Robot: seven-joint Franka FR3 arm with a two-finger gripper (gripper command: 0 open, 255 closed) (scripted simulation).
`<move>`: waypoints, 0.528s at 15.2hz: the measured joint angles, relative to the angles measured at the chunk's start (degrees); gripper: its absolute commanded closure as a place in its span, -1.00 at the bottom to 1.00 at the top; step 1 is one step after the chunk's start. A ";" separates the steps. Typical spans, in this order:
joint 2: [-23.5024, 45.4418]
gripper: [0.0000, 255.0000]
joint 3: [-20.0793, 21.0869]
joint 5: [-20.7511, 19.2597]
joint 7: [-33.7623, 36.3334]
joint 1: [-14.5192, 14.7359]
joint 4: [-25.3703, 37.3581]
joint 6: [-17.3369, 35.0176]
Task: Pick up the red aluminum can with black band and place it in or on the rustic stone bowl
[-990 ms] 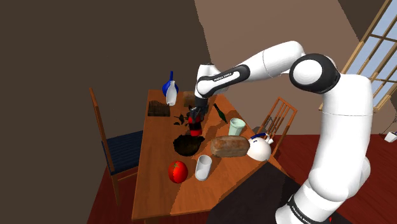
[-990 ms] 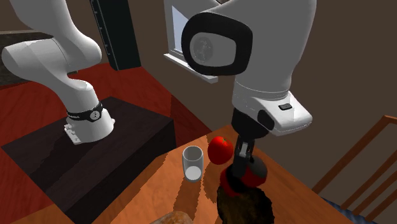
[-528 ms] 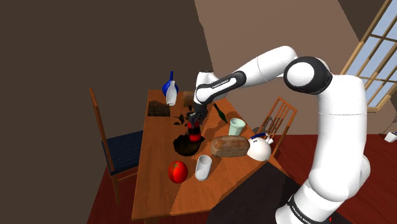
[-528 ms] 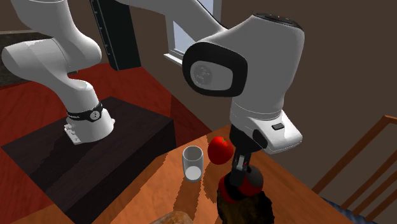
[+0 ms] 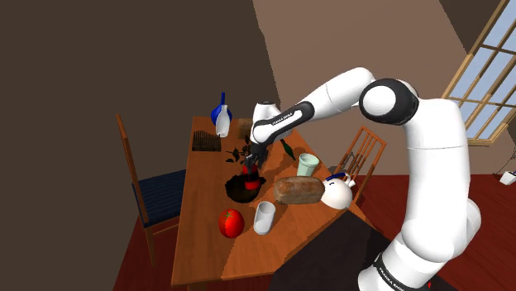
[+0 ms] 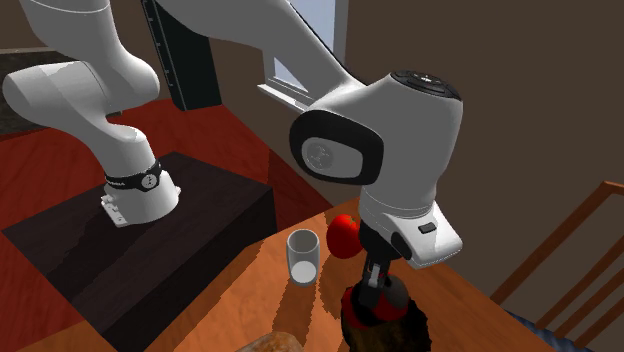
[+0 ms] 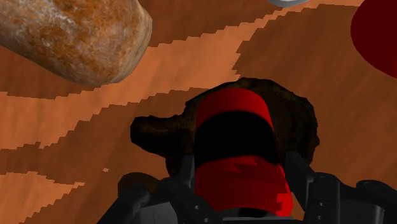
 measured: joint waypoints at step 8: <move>0.39 -1.00 -0.10 -0.14 0.05 0.01 -0.37 0.80</move>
